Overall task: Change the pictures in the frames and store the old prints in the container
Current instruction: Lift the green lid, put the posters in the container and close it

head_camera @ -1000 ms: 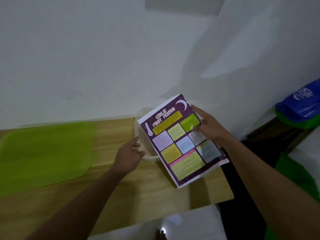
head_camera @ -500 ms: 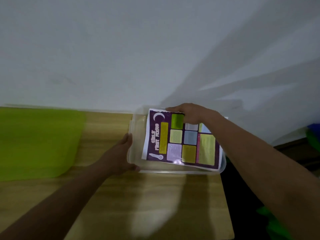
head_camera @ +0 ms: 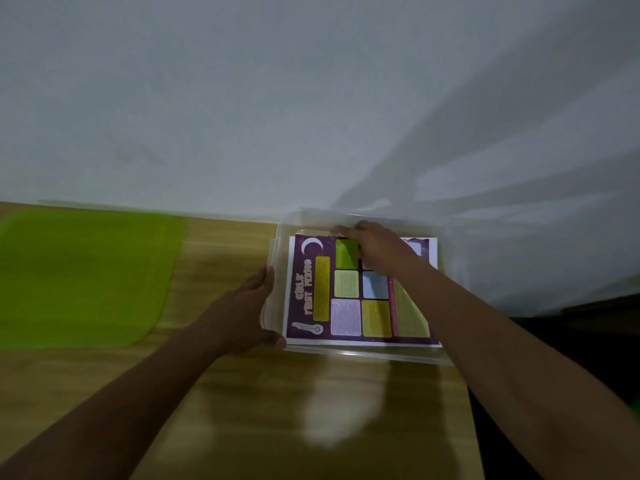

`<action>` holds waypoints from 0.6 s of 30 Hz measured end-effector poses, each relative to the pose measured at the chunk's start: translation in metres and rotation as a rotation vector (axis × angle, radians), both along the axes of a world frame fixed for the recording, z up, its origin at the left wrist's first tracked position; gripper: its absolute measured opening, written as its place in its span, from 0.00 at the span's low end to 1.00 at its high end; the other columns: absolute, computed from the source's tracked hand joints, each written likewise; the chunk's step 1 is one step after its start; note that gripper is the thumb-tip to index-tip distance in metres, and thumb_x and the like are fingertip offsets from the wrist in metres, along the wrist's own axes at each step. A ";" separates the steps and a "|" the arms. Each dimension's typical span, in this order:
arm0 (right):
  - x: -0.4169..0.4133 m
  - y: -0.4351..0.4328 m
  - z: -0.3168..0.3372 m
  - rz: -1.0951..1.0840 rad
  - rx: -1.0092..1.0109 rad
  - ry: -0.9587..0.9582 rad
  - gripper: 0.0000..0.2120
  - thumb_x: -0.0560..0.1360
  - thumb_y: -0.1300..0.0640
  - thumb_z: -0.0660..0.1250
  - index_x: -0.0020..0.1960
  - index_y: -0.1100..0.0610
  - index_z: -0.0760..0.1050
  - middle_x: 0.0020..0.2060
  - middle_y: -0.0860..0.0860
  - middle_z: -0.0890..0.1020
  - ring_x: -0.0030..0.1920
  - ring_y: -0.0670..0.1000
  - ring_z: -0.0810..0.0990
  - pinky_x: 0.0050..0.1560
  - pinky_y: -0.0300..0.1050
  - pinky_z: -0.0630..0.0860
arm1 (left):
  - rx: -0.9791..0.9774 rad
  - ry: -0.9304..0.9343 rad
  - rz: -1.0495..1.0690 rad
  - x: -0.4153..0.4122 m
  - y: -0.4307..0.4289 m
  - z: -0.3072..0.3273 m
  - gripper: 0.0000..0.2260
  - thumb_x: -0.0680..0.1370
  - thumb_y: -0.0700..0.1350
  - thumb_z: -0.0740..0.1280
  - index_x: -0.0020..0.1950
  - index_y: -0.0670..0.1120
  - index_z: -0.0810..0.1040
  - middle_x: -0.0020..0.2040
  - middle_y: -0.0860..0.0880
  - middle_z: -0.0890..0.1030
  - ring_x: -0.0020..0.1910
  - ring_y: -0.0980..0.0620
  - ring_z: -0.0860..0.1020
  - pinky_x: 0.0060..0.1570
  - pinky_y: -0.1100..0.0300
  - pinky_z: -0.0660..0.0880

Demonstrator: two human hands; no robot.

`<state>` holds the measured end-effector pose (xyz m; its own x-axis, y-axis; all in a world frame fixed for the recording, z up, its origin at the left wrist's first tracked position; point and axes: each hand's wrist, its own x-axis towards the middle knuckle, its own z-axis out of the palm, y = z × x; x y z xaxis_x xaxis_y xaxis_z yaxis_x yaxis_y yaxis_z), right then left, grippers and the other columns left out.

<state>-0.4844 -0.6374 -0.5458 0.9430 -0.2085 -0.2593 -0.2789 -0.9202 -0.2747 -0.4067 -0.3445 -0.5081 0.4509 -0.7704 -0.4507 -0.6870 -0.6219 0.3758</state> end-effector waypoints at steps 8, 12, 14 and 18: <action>-0.026 0.008 -0.005 -0.066 0.087 0.127 0.30 0.76 0.48 0.70 0.75 0.54 0.66 0.75 0.54 0.67 0.74 0.57 0.66 0.70 0.53 0.67 | 0.007 -0.006 -0.013 0.002 0.001 0.000 0.59 0.64 0.65 0.74 0.77 0.50 0.34 0.79 0.53 0.40 0.77 0.49 0.55 0.71 0.50 0.62; -0.030 0.011 -0.009 -0.096 0.097 0.133 0.32 0.78 0.48 0.68 0.78 0.54 0.62 0.78 0.54 0.59 0.77 0.56 0.60 0.74 0.53 0.62 | 0.010 -0.008 -0.021 0.003 0.001 0.000 0.60 0.63 0.67 0.73 0.77 0.50 0.35 0.79 0.54 0.41 0.77 0.49 0.55 0.71 0.51 0.62; -0.030 0.014 -0.005 -0.101 0.096 0.140 0.32 0.77 0.48 0.69 0.77 0.55 0.63 0.78 0.54 0.60 0.77 0.56 0.60 0.74 0.53 0.63 | 0.004 -0.009 -0.021 0.003 0.001 0.000 0.60 0.63 0.68 0.73 0.77 0.50 0.35 0.79 0.53 0.41 0.77 0.49 0.54 0.71 0.51 0.62; -0.032 0.022 0.013 -0.116 0.090 0.114 0.26 0.76 0.44 0.70 0.69 0.57 0.73 0.70 0.56 0.71 0.70 0.58 0.69 0.66 0.54 0.71 | -0.033 -0.002 -0.030 0.003 0.003 0.005 0.58 0.64 0.66 0.74 0.78 0.50 0.38 0.79 0.52 0.44 0.77 0.49 0.55 0.72 0.50 0.62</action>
<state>-0.5164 -0.6152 -0.5332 0.8777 -0.2850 -0.3852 -0.4155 -0.8532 -0.3153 -0.4042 -0.3418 -0.5036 0.4284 -0.7977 -0.4244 -0.7058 -0.5887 0.3942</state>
